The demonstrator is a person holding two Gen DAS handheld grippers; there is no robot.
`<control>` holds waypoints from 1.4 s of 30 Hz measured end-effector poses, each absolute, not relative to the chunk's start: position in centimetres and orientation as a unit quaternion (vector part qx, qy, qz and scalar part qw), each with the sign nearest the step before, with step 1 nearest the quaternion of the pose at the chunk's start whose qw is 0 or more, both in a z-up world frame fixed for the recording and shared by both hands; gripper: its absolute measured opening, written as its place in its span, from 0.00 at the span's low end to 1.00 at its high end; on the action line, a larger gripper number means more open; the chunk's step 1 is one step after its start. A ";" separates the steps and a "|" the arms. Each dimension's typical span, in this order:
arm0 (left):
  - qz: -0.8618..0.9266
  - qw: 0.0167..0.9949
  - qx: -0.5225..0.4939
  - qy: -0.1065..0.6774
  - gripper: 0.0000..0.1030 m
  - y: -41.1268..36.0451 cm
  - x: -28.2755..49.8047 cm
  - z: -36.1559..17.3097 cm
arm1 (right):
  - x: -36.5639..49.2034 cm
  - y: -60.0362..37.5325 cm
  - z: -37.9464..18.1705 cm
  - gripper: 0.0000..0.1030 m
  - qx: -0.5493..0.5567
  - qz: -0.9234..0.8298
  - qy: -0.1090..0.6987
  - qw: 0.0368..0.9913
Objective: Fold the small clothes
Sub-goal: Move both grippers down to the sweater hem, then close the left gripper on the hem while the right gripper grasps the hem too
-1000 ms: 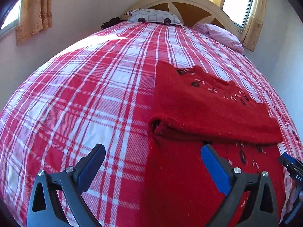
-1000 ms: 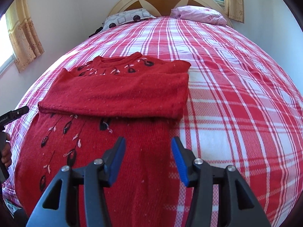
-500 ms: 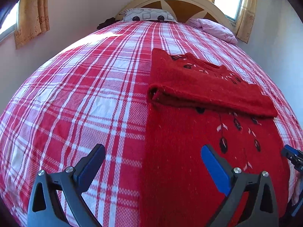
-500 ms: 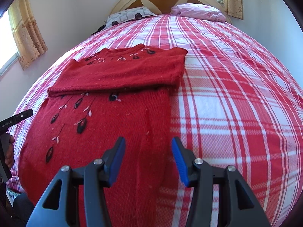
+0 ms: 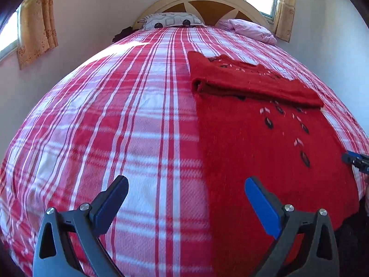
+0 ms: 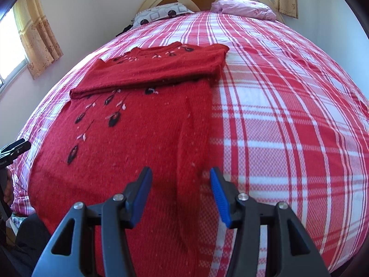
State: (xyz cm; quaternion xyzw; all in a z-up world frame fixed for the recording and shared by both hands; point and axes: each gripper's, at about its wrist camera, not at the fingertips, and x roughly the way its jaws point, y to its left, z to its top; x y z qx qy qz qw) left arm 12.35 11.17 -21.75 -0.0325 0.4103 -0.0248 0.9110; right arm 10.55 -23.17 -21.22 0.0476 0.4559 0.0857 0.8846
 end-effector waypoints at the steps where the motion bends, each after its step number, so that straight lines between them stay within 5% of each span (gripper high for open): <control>1: -0.026 0.909 -0.033 0.414 0.98 11.3 11.6 -22.1 | 10.3 -23.2 -21.3 0.52 0.046 0.086 0.455 0.885; 9: -0.051 0.898 -0.037 0.435 0.97 9.9 7.1 -24.1 | 7.9 -23.2 -21.4 0.53 0.050 0.084 0.460 0.883; 13: -0.072 0.886 -0.047 0.456 0.84 9.2 6.4 -25.2 | 6.4 -23.2 -21.5 0.53 0.049 0.086 0.466 0.879; 29: -0.096 0.873 -0.061 0.474 0.60 8.6 5.3 -25.8 | 2.0 -24.3 -22.0 0.50 0.062 0.100 0.499 0.858; 42: -0.126 0.853 -0.088 0.498 0.56 8.6 5.5 -26.9 | 0.8 -24.8 -22.2 0.38 0.086 0.117 0.514 0.846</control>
